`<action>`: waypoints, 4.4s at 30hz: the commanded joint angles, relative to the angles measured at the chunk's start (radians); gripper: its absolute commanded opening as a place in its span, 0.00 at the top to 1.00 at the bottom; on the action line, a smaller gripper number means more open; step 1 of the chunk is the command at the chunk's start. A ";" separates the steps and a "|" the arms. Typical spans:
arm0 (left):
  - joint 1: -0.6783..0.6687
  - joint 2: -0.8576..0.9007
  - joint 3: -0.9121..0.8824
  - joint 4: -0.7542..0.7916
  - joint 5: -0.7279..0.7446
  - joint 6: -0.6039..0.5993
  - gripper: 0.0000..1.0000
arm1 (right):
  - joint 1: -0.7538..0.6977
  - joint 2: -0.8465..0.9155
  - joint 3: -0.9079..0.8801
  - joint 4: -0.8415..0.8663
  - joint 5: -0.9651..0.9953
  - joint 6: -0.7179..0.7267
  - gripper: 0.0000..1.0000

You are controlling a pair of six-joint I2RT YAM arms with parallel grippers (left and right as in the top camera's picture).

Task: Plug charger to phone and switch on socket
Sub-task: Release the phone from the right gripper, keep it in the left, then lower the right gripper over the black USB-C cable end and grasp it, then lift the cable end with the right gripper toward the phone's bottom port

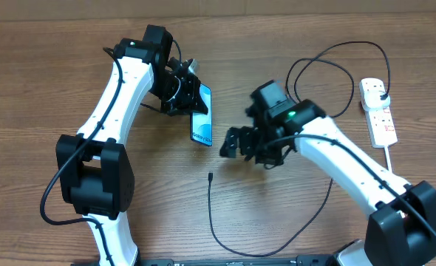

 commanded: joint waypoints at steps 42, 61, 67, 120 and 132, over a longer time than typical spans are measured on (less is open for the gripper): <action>0.003 -0.001 0.020 -0.006 0.042 0.053 0.96 | 0.348 0.006 -0.018 0.069 0.400 0.340 0.39; 0.003 -0.001 0.020 0.038 0.040 0.055 0.96 | 0.359 0.090 -0.029 0.118 0.407 0.386 0.40; 0.004 -0.001 0.020 0.040 0.041 0.055 0.96 | 0.384 0.141 -0.030 0.129 0.408 0.449 0.50; 0.167 -0.001 0.020 0.046 0.103 -0.013 0.96 | 0.460 0.306 -0.030 0.202 0.503 0.518 0.88; 0.170 -0.003 0.021 0.058 0.269 0.082 0.96 | 0.422 0.253 0.008 0.061 0.450 0.509 0.96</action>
